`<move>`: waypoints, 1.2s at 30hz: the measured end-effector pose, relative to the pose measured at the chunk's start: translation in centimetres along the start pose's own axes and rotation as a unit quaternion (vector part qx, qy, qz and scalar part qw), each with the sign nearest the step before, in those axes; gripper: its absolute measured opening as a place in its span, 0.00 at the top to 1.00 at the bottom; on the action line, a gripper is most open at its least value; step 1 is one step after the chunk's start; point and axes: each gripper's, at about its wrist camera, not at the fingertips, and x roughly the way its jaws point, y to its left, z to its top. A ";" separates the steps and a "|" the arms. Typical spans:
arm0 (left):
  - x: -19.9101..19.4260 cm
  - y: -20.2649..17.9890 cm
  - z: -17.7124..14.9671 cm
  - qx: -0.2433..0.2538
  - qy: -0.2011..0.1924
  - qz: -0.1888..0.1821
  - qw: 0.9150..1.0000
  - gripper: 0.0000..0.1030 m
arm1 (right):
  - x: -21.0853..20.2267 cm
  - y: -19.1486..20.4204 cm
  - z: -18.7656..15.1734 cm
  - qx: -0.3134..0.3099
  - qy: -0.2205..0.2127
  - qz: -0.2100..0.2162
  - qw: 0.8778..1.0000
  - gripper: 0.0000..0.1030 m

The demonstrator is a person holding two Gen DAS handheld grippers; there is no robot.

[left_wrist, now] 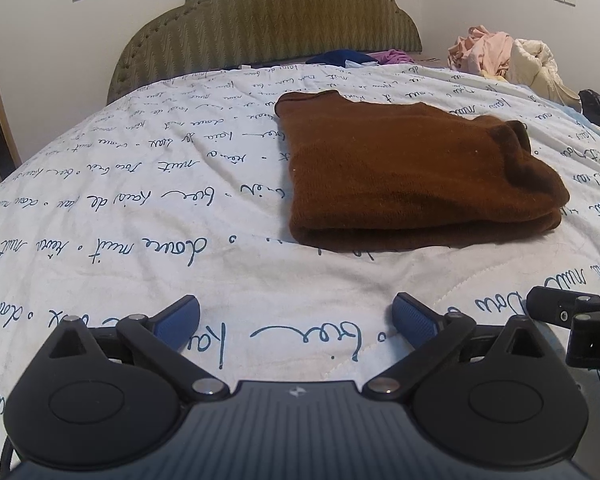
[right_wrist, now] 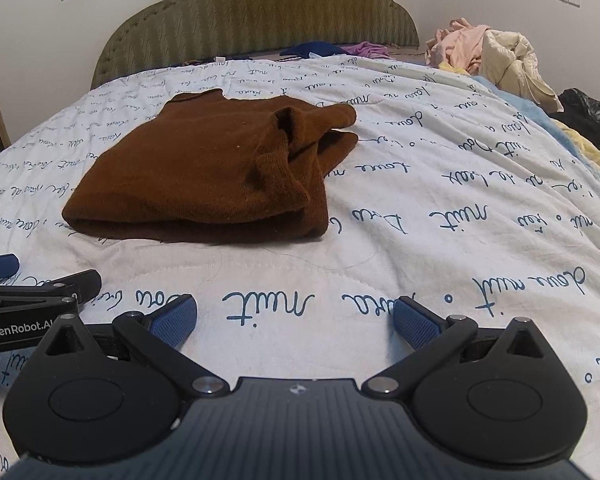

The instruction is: Fold small clothes

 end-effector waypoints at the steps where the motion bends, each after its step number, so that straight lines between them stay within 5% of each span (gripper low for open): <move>1: 0.0 0.1 0.0 -0.002 0.000 -0.001 1.000 0.00 | 0.0 0.0 -0.1 -0.001 -0.001 -0.001 1.000 0.00; 11: 0.0 0.3 -0.3 -0.010 -0.002 -0.004 1.000 0.00 | -1.1 0.3 -0.4 -0.015 -0.051 -0.036 0.998 0.00; 36: 0.0 0.6 -0.4 -0.019 0.001 -0.010 1.000 0.00 | 0.1 0.1 -0.9 -0.015 -0.022 -0.037 0.999 0.00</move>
